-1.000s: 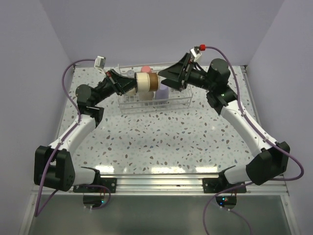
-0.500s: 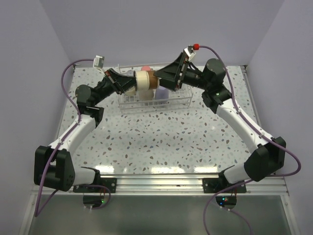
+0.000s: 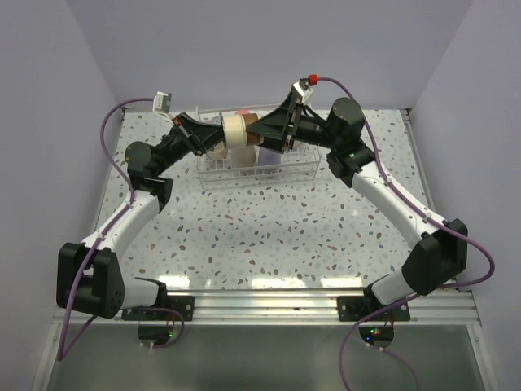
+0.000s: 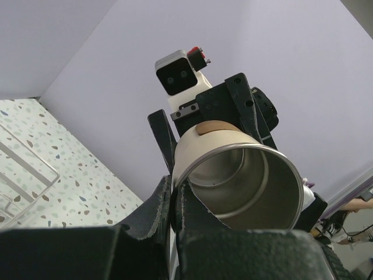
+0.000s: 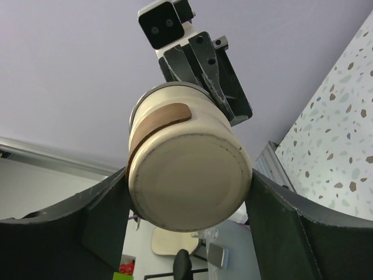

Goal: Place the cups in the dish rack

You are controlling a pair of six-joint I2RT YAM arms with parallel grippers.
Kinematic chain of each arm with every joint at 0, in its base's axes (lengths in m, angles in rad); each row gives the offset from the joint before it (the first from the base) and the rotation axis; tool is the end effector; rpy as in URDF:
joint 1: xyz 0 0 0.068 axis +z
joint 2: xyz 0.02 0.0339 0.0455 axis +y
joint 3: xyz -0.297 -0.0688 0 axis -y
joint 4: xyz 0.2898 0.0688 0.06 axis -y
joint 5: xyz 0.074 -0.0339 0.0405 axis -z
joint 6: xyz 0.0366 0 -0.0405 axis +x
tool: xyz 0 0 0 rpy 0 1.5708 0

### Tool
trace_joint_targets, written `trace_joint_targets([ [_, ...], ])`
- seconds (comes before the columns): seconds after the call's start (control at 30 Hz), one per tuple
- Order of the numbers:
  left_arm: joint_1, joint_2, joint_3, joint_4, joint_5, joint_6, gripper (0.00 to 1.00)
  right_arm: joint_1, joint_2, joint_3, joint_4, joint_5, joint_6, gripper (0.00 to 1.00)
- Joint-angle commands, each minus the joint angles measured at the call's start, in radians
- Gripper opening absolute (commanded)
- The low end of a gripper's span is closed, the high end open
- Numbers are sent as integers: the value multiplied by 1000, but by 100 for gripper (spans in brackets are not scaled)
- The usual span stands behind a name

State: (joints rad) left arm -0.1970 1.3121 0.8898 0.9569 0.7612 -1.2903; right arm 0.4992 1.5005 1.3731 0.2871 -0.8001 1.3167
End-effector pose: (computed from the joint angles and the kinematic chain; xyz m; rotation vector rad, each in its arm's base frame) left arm 0.3083 -0.0873 0.3878 0.0899 1.3742 -1.6706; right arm 0.3320 0.2109 0.4483 -0.0953 1.8297 1.9456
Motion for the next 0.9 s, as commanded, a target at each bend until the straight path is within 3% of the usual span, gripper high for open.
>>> trace_joint_targets([
  [0.0,5,-11,9,42,-14,9,0,2,-10,37,72,4,3,71],
  [0.13,5,-11,5,43,-14,9,0,1,-11,35,83,12,7,71],
  [0.33,5,-10,1,46,-10,13,0,2,-5,41,90,25,18,98],
  [0.87,5,-25,11,36,27,52,0,1,-2,18,156,104,90,90],
])
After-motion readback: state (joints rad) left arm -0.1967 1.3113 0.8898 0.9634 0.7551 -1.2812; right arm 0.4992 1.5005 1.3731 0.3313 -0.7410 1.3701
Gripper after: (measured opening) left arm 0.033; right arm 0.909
